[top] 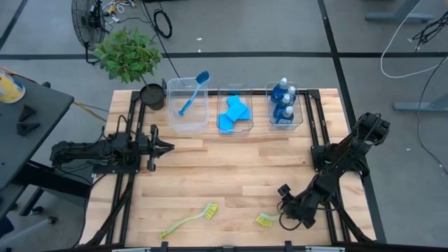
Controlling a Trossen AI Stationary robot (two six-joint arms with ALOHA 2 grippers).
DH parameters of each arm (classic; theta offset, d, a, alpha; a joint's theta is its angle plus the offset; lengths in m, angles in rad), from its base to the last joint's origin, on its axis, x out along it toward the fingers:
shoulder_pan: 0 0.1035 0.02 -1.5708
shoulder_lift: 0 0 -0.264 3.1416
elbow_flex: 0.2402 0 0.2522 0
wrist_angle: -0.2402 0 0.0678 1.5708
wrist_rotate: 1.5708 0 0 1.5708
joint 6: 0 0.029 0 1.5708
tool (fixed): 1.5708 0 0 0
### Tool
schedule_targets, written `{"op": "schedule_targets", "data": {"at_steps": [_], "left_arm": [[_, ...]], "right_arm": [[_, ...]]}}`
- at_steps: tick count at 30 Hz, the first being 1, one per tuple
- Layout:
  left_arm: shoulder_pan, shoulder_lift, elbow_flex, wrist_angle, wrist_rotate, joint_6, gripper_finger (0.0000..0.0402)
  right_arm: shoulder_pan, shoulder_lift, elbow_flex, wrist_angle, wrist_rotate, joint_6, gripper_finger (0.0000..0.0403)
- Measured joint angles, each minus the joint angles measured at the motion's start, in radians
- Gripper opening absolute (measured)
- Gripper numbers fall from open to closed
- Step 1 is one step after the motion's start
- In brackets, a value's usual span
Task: Pick & Place Kitchen Sink Supplies
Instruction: Put the yellow cleaning brush into the left transparent bin
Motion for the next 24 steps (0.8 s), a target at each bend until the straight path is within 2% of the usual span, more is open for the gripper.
{"op": "schedule_targets", "data": {"at_steps": [9,24], "left_arm": [[0.0,0.0,0.0,0.0,0.0,0.0,0.0044],[0.0,0.0,0.0,0.0,0.0,0.0,0.0044]], "right_arm": [[0.0,0.0,-0.005,0.002,-0.037,0.013,0.0179],[0.0,0.0,-0.005,0.01,-0.036,0.027,0.0065]]}}
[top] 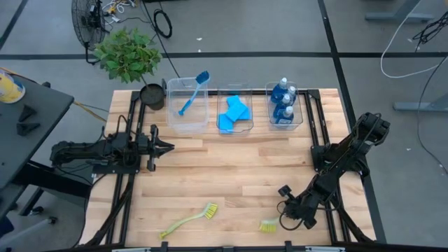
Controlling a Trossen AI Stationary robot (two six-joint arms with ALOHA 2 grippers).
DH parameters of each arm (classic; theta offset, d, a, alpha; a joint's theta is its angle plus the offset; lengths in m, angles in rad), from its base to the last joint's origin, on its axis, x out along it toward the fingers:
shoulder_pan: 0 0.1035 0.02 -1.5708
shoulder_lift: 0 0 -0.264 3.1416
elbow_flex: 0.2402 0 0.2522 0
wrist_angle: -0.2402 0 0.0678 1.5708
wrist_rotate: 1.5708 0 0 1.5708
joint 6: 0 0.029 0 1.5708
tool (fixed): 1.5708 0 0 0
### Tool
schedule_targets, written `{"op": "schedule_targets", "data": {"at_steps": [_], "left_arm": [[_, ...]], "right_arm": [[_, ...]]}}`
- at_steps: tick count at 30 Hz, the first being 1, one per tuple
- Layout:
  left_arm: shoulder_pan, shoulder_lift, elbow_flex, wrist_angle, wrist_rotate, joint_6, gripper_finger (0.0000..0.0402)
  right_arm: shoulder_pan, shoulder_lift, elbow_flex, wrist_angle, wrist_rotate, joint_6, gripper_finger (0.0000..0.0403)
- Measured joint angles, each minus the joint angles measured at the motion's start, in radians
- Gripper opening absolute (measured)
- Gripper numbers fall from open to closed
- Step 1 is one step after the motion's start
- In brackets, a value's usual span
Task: Pick & Place Kitchen Sink Supplies
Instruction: Put the yellow cleaning brush into the left transparent bin
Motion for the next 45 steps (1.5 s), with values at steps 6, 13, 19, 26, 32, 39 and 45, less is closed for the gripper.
{"op": "schedule_targets", "data": {"at_steps": [6,13,19,26,32,39,45], "left_arm": [[0.0,0.0,0.0,0.0,0.0,0.0,0.0044],[0.0,0.0,0.0,0.0,0.0,0.0,0.0044],[0.0,0.0,0.0,0.0,0.0,0.0,0.0044],[0.0,0.0,0.0,0.0,0.0,0.0,0.0044],[0.0,0.0,0.0,0.0,0.0,0.0,0.0044],[0.0,0.0,0.0,0.0,0.0,0.0,0.0044],[0.0,0.0,0.0,0.0,0.0,0.0,0.0044]], "right_arm": [[0.0,0.0,0.0,0.003,0.0,-0.001,0.0038],[0.0,0.0,0.024,-0.02,0.003,-0.001,0.0037],[0.0,0.0,0.11,-0.054,0.015,-0.01,0.0036],[-0.004,0.0,0.238,-0.052,0.112,-0.06,0.0035],[-0.056,0.0,0.336,-0.039,0.171,-0.064,0.0035],[-0.149,0.0,0.456,-0.04,0.204,-0.114,0.0035],[-0.24,0.0,0.549,-0.039,0.221,-0.142,0.0036]]}}
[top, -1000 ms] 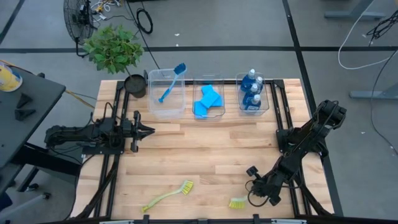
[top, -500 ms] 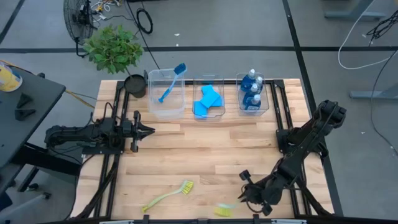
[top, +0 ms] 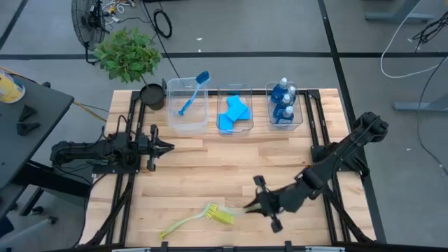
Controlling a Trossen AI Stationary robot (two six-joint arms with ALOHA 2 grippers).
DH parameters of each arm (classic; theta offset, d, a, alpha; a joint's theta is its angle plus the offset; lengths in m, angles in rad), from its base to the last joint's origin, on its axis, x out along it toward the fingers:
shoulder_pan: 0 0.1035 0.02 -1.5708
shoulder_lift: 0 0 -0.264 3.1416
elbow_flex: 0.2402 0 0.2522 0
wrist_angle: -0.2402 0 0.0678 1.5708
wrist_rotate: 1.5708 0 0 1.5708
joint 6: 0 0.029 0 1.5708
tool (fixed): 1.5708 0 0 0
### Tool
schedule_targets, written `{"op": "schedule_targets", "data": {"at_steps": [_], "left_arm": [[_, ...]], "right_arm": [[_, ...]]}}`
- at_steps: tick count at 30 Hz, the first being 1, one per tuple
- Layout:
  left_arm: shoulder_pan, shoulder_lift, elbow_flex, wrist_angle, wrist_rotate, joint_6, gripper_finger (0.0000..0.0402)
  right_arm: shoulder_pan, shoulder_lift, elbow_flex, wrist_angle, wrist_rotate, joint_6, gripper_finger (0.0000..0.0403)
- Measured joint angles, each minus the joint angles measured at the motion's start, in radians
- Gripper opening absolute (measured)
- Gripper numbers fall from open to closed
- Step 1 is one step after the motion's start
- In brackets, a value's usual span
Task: Pick & Place Kitchen Sink Supplies
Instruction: Put the yellow cleaning brush into the left transparent bin
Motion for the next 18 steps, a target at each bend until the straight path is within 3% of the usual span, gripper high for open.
{"op": "schedule_targets", "data": {"at_steps": [9,18], "left_arm": [[0.0,0.0,0.0,0.0,0.0,0.0,0.0044],[0.0,0.0,0.0,0.0,0.0,0.0,0.0044]], "right_arm": [[-0.15,0.0,0.098,-0.001,-0.008,-0.004,0.0036],[-0.315,0.0,0.136,0.031,-0.068,-0.143,0.0036]]}}
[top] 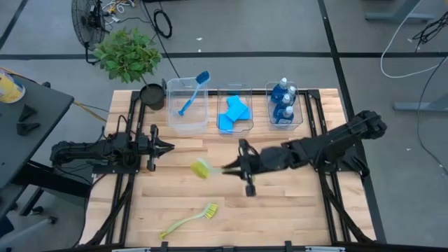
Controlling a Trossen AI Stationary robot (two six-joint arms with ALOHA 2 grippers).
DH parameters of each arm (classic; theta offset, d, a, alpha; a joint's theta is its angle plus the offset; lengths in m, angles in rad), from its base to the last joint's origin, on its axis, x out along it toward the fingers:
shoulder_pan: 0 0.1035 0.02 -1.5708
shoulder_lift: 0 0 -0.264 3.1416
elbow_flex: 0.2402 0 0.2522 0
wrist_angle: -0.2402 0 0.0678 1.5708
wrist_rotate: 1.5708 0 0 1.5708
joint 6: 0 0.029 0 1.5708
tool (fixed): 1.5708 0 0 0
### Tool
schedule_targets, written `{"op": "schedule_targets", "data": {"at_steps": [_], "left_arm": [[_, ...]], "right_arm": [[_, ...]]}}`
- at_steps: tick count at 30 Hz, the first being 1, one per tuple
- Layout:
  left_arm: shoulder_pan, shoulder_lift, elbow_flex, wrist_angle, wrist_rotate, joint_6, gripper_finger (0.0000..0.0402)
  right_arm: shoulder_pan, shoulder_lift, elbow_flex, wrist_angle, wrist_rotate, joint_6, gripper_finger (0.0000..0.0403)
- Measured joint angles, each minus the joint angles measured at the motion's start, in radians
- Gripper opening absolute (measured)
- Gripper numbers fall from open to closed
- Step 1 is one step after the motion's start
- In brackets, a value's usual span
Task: Pick & Place Kitchen Sink Supplies
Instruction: Put the yellow cleaning brush into the left transparent bin
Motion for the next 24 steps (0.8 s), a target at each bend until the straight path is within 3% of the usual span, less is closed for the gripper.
{"op": "schedule_targets", "data": {"at_steps": [9,24], "left_arm": [[0.0,0.0,0.0,0.0,0.0,0.0,0.0044],[0.0,0.0,0.0,0.0,0.0,0.0,0.0044]], "right_arm": [[-0.202,0.0,0.0,0.112,-0.183,-0.031,0.0036],[-0.51,0.0,0.0,0.294,-0.315,-0.022,0.0037]]}}
